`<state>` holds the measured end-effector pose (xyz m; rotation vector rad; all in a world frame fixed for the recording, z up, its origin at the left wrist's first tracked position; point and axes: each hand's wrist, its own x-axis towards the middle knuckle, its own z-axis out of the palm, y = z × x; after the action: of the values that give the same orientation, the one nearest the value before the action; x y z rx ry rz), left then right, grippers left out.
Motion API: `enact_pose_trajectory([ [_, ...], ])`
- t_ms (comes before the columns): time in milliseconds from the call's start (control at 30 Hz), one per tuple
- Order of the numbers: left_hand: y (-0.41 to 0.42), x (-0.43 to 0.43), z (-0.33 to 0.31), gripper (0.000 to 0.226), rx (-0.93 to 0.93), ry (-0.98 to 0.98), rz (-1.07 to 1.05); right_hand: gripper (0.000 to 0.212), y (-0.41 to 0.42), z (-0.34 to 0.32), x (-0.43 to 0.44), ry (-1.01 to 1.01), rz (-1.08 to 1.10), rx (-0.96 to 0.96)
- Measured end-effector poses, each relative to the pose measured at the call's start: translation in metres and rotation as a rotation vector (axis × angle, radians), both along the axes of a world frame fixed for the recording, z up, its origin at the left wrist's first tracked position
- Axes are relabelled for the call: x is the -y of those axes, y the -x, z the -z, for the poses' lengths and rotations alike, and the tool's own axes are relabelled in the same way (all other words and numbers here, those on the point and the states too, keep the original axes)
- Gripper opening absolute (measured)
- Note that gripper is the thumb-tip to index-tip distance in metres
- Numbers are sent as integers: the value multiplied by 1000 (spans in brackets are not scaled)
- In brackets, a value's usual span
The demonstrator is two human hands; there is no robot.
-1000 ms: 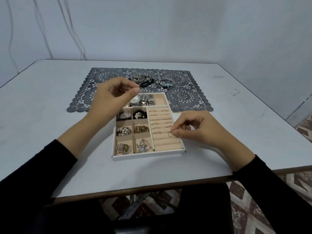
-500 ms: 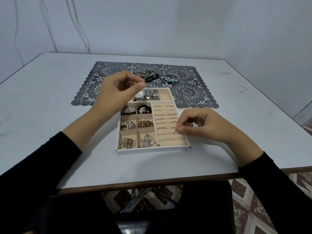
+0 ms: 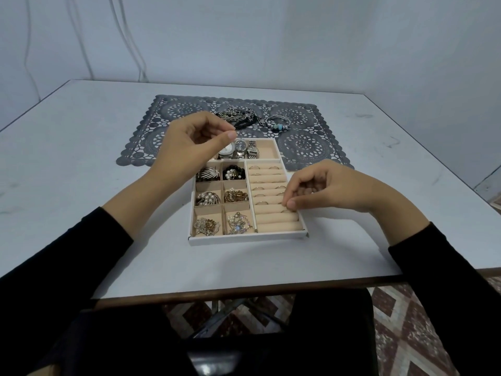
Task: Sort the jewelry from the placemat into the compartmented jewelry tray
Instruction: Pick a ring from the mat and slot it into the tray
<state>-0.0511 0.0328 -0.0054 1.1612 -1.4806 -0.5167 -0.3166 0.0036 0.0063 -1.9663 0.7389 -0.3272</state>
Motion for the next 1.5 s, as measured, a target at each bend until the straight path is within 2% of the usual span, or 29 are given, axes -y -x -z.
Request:
enact_pose_trajectory([
  [267, 1, -2, 0, 6, 20, -3, 2, 13, -4, -6, 3, 7, -28, -113],
  [467, 4, -5, -2, 6, 30, -16, 10, 15, -3, -8, 5, 26, -43, -126],
  [600, 6, -8, -3, 6, 17, -32, 17, 22, 2, -2, 13, 5, 30, 69],
  [733, 10, -11, -3, 5, 18, -42, 56, 22, 0, 11, 27, 37, 278, 343],
  [800, 11, -11, -3, 5, 15, -47, 75, 16, -2, 14, 35, 77, 442, 400],
  [867, 13, -12, -3, 5, 16, -56, 95, 14, -4, 21, 44, 188, 580, 354],
  [967, 15, -14, -3, 5, 26, -69, 133, 19, -7, 35, 56, 372, 695, 181],
  [1100, 20, -19, -2, 8, 78, -78, 187, 37, -11, 41, 61, 592, 657, -136],
  [1200, 22, -22, -1, 10, 112, -107, 243, 38, -14, 38, 59, 644, 636, -221],
  [1300, 25, -24, 1, 10, 169, -137, 298, 30, -15, 40, 58, 672, 602, -288],
  [1500, 29, -29, 4, 11, 310, -177, 385, 30, -14, 44, 65, 638, 568, -284],
])
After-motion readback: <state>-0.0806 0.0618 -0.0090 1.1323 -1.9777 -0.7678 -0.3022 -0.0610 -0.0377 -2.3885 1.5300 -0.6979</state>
